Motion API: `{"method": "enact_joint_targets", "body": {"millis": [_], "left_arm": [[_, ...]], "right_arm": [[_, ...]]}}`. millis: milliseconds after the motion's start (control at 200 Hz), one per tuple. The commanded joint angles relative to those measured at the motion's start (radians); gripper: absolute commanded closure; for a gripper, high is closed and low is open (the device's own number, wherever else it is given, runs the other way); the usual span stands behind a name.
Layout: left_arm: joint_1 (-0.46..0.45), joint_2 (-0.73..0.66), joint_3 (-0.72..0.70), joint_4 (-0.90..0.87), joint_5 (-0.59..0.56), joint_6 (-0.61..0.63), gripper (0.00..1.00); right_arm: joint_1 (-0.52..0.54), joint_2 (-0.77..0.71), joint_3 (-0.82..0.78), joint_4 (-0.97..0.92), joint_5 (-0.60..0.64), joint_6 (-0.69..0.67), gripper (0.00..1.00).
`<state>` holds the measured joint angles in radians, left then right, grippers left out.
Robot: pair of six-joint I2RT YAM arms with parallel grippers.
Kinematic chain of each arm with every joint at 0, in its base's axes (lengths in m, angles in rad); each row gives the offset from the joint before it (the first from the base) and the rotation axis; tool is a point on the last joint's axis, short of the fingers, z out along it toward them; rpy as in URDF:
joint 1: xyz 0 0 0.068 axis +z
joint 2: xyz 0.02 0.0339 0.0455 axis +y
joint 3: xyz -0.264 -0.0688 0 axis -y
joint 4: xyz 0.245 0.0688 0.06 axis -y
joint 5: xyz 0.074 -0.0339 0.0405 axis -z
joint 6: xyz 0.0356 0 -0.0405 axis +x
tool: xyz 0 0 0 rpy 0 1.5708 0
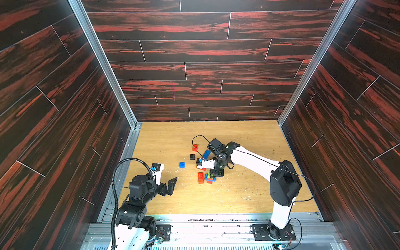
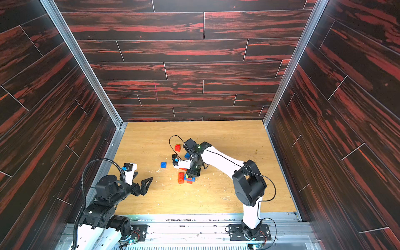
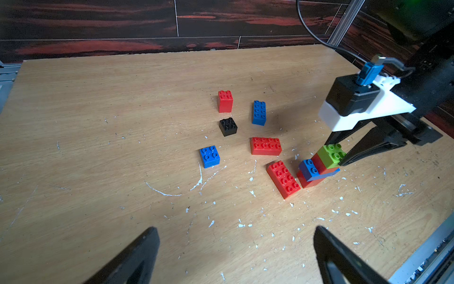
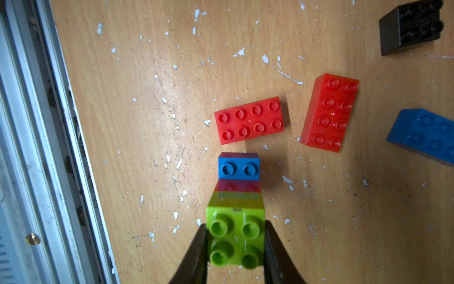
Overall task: Assemble the letter f with lego
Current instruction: Assemble the lego brick with the lego brick.
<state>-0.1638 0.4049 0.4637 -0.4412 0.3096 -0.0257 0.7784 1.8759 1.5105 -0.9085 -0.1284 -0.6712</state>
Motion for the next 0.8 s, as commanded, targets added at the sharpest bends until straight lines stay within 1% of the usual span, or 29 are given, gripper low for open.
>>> {"method": "enact_joint_targets", "body": {"millis": [0,301,571,792], "left_arm": [[-0.004,-0.003,0.001,-0.001,0.001,0.004,0.00],[-0.004,-0.004,0.002,-0.001,0.002,0.005,0.00],[-0.003,-0.004,0.002,-0.001,0.005,0.005,0.00],[-0.003,-0.003,0.003,-0.001,0.004,0.006,0.00]], "right_arm": [[-0.008,0.009,-0.009,-0.060,0.025,-0.010,0.73],[-0.011,-0.034,-0.074,-0.040,0.041,-0.001,0.72],[-0.012,-0.047,-0.084,-0.040,0.046,0.009,0.71],[-0.012,-0.042,-0.077,-0.033,0.056,0.027,0.67]]}}
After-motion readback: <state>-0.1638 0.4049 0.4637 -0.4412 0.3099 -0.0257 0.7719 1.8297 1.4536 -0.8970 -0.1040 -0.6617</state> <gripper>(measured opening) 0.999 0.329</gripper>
